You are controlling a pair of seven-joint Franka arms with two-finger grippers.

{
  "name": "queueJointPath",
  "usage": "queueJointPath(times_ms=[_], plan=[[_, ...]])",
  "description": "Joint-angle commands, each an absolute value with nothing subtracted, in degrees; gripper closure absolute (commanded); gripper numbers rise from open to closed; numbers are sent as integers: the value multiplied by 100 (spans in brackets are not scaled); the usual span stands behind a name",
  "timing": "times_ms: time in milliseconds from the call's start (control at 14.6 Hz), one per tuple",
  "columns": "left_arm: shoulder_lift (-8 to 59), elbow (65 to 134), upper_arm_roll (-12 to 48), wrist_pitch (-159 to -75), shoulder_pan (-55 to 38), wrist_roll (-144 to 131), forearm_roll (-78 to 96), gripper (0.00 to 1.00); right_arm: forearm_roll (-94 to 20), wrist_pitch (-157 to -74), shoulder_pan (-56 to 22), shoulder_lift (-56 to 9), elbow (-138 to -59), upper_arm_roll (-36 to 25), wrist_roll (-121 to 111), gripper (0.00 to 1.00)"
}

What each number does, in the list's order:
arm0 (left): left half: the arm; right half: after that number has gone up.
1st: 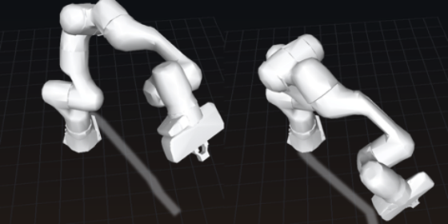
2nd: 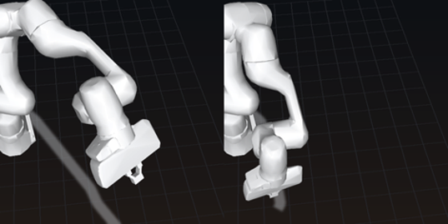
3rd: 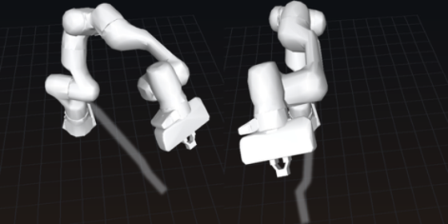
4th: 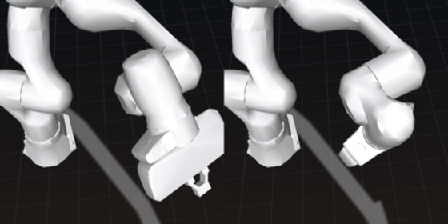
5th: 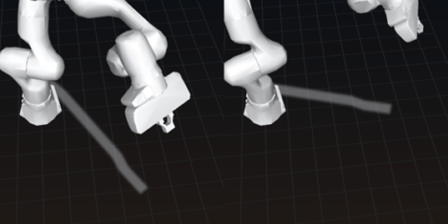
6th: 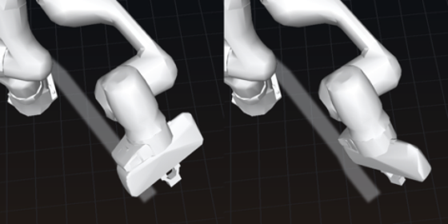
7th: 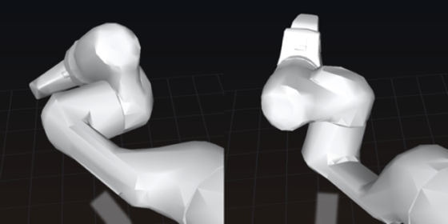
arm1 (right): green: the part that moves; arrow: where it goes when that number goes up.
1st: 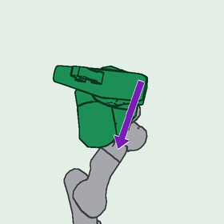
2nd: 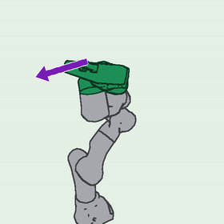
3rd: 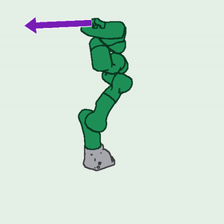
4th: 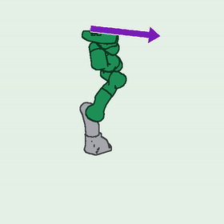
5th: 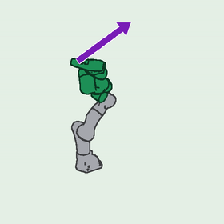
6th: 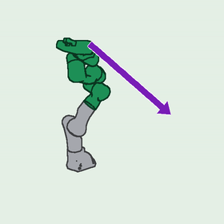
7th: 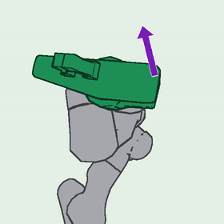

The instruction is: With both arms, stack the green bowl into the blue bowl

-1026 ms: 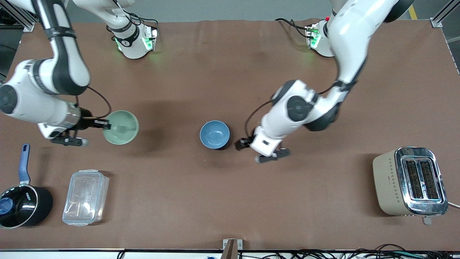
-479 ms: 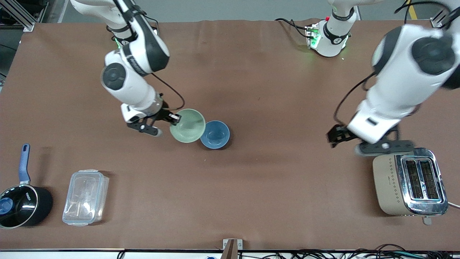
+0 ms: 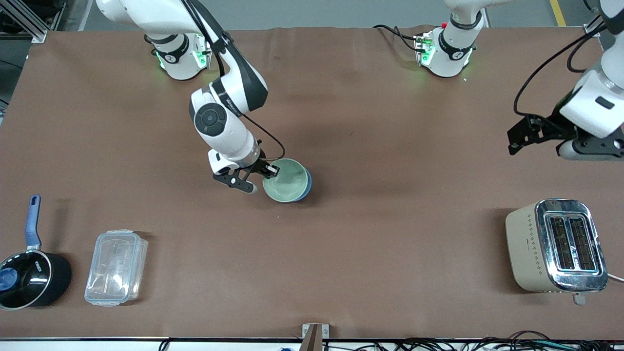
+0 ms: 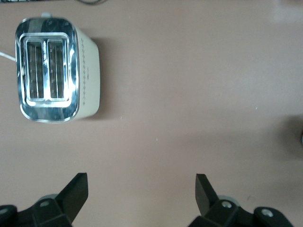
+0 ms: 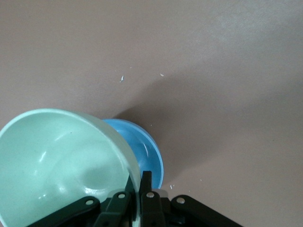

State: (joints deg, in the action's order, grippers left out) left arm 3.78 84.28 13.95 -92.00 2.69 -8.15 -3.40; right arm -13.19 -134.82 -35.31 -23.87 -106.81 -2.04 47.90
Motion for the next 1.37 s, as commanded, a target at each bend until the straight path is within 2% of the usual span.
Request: queueJointPath(times_ms=[0,274,479,1299], plan=[[-499,9428,528,-9264,-457,-782,-45,0,-1362,-13535,-3691,-2461,-10608,-281,4895,100],[-870,9835,527,-9255,-483,-888,-26,0,-1362,-13587,-3771,-2522,-10731,-290,4896,99],[-826,9765,527,-9167,-440,-853,17,0,-1354,-13886,-3805,-2549,-10933,-290,4887,98],[-659,9738,545,-9369,-431,-774,-44,0,-1345,-14150,-3841,-2707,-11021,-299,4896,97]])
